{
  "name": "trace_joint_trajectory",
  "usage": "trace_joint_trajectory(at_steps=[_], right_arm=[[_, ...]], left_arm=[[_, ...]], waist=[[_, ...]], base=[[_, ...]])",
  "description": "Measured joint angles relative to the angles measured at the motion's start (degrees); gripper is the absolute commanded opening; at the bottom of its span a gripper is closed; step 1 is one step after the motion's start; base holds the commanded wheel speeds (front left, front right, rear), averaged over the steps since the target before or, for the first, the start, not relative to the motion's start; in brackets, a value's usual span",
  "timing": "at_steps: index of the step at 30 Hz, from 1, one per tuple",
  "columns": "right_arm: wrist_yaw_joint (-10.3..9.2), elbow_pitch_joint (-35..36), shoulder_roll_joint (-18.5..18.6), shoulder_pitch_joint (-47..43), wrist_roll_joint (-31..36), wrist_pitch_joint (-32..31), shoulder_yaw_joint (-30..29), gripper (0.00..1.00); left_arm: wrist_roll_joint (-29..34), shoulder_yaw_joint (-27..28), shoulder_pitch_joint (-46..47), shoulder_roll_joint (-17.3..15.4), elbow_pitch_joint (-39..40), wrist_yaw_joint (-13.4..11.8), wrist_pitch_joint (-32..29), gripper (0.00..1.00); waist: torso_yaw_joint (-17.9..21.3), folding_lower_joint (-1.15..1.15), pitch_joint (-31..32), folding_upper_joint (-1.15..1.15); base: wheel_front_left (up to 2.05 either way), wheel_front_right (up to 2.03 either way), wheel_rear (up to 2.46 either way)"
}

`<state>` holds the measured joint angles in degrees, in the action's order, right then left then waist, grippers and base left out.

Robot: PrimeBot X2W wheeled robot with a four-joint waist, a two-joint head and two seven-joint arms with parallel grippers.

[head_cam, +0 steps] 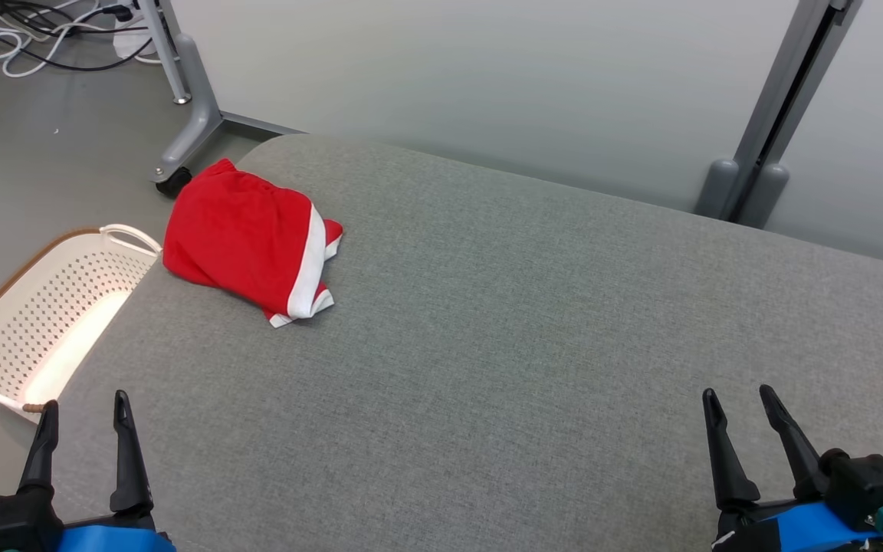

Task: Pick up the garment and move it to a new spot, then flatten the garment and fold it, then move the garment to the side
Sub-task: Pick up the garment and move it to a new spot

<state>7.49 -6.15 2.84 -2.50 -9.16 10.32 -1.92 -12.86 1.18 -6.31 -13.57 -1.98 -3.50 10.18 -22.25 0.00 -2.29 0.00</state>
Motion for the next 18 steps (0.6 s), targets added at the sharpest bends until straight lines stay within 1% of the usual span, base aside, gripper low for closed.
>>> trace_joint_trajectory(at_steps=[4, 8, 12, 13, 18], right_arm=[[0.00, 0.04, 0.00, 0.01, 0.01, -0.10, -0.23, 1.00], [0.00, 0.63, -0.01, 0.63, 0.89, -0.58, -0.69, 1.00], [0.00, 2.22, -0.01, 2.16, 2.78, -1.55, -1.32, 1.00], [0.00, 3.47, 0.00, 3.17, 3.91, -2.36, -1.21, 1.00], [0.00, 7.01, 1.05, 6.29, 5.33, -4.24, -1.13, 1.00]], left_arm=[[-0.34, -0.14, 0.48, -0.01, -0.12, 0.01, 0.00, 1.00], [-1.21, 0.15, 4.00, -0.76, -0.71, 0.55, 0.10, 1.00], [-2.82, 0.62, 11.18, -2.11, -3.18, 2.23, 0.01, 1.00], [-3.13, 0.99, 15.58, -3.34, -5.31, 2.92, 0.00, 1.00], [-4.16, 1.92, 26.63, -5.60, -10.58, 4.08, 0.49, 1.00]], waist=[[0.83, 0.00, -0.57, 0.00], [1.94, 0.00, -1.84, 0.00], [3.48, 0.00, -4.16, 0.00], [4.71, 0.00, -6.00, 0.00], [8.45, 0.01, -11.34, 0.02]], base=[[0.00, 0.00, 0.00], [0.00, 0.00, 0.00], [0.00, 0.00, 0.00], [0.00, 0.00, 0.00], [0.00, 0.00, 0.00]])
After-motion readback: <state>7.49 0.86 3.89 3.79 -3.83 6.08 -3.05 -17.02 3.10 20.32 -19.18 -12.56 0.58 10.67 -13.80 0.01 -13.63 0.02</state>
